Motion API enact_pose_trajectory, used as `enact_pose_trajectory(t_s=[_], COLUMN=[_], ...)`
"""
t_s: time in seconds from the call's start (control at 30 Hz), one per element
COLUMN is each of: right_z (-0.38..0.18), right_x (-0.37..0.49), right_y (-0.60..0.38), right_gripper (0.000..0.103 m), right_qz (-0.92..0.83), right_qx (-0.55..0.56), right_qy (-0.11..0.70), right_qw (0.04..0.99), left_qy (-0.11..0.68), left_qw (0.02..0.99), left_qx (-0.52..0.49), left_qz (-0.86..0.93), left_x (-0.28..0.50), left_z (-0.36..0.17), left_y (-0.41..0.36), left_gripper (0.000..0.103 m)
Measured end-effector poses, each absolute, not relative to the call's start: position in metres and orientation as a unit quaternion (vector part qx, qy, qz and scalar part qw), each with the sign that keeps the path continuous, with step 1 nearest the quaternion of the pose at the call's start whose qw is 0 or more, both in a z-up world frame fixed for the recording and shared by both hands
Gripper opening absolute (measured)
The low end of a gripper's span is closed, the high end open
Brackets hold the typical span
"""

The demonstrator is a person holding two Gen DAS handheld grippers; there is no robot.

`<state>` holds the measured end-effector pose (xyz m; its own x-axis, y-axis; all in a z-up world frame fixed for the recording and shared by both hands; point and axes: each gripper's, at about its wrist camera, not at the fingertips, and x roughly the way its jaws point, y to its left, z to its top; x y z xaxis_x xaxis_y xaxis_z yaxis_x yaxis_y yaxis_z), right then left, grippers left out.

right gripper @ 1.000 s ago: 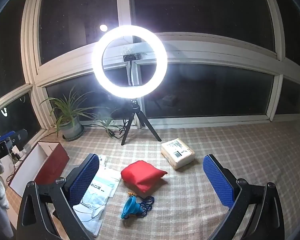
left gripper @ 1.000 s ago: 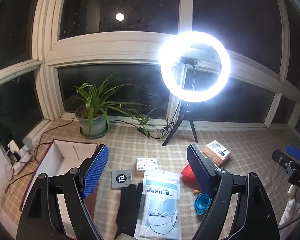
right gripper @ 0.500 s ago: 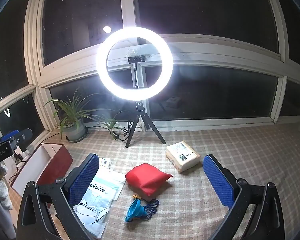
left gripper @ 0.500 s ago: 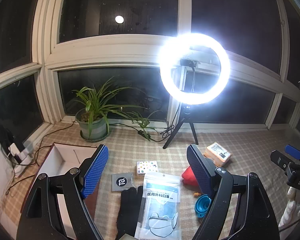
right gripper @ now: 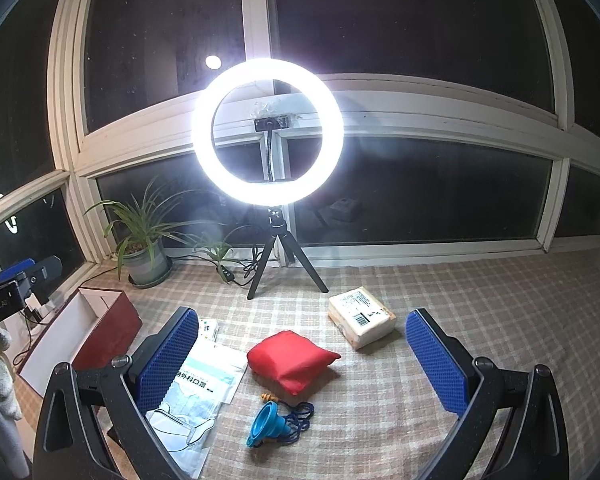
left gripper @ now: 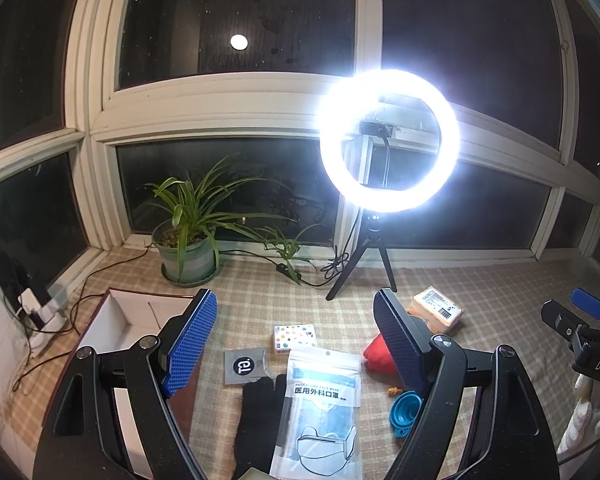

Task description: Organize soft objects

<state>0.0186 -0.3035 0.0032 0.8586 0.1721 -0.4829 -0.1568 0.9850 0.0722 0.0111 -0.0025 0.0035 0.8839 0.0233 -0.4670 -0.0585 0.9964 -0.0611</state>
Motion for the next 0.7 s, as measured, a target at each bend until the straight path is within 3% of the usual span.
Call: enact_pose_trajectory(t_s=[0.7], right_z=[0.0040], right_x=[0.0220], right_y=[-0.3057], right_gripper=[0.102], right_qz=[0.072], right_qx=[0.008], right_qy=[0.256], right_qw=[0.964], left_qy=[0.243], left_qw=[0.969], left_qx=[-0.035], left_qz=[0.017], left_x=[0.0119], left_z=[-0.0017], left_y=[-0.0060], left_gripper=[0.081])
